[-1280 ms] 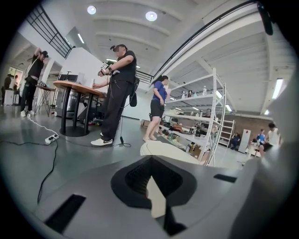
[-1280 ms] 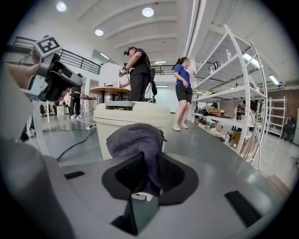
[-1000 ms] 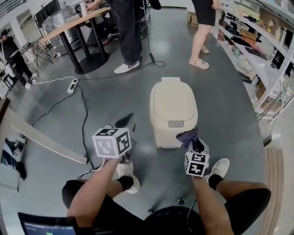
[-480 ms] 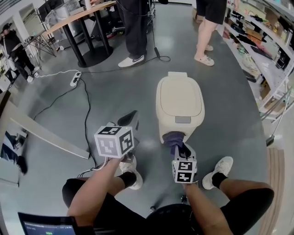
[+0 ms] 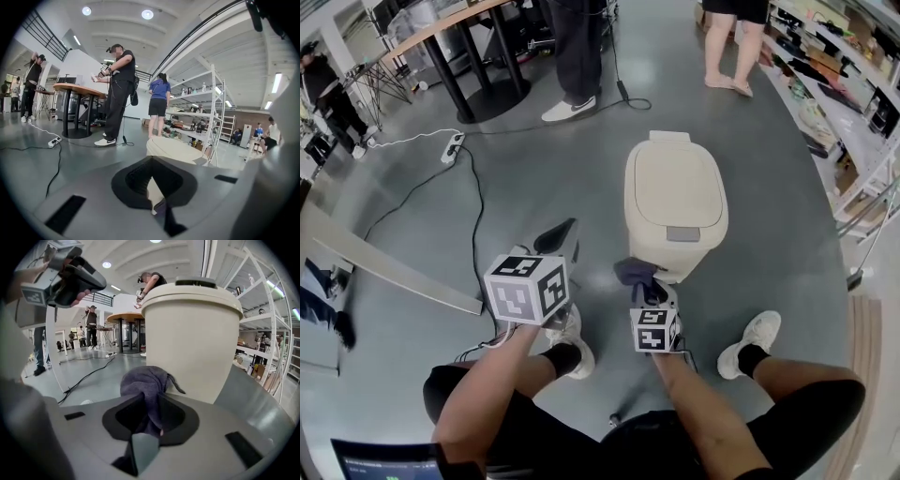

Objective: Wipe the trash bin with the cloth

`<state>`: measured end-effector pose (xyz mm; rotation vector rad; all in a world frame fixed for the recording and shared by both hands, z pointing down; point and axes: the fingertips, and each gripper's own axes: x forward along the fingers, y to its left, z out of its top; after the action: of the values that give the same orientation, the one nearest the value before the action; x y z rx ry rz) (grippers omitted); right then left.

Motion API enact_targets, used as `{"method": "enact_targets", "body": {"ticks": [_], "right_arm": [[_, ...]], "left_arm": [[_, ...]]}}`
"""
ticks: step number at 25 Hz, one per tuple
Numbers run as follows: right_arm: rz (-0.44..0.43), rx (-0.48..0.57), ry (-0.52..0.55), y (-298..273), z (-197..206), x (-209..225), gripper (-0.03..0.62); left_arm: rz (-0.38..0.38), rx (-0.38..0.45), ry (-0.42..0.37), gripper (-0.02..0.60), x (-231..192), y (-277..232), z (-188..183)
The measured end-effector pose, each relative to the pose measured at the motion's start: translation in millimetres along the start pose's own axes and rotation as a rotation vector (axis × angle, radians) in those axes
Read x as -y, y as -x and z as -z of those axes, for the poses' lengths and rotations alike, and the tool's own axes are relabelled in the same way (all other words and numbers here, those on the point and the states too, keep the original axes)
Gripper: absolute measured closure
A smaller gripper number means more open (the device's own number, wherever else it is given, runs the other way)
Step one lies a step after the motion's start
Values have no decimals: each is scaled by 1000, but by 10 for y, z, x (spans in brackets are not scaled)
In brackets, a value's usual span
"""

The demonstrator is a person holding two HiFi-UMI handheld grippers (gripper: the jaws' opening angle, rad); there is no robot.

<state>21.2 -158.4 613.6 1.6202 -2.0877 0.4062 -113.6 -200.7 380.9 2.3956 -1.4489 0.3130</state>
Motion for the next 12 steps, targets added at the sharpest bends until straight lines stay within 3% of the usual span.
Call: {"method": "enact_targets", "body": {"ticks": [12], "right_arm": [[145, -98, -41, 11, 443, 752, 516]], "left_arm": [[6, -25, -33, 584, 62, -26, 73]]}}
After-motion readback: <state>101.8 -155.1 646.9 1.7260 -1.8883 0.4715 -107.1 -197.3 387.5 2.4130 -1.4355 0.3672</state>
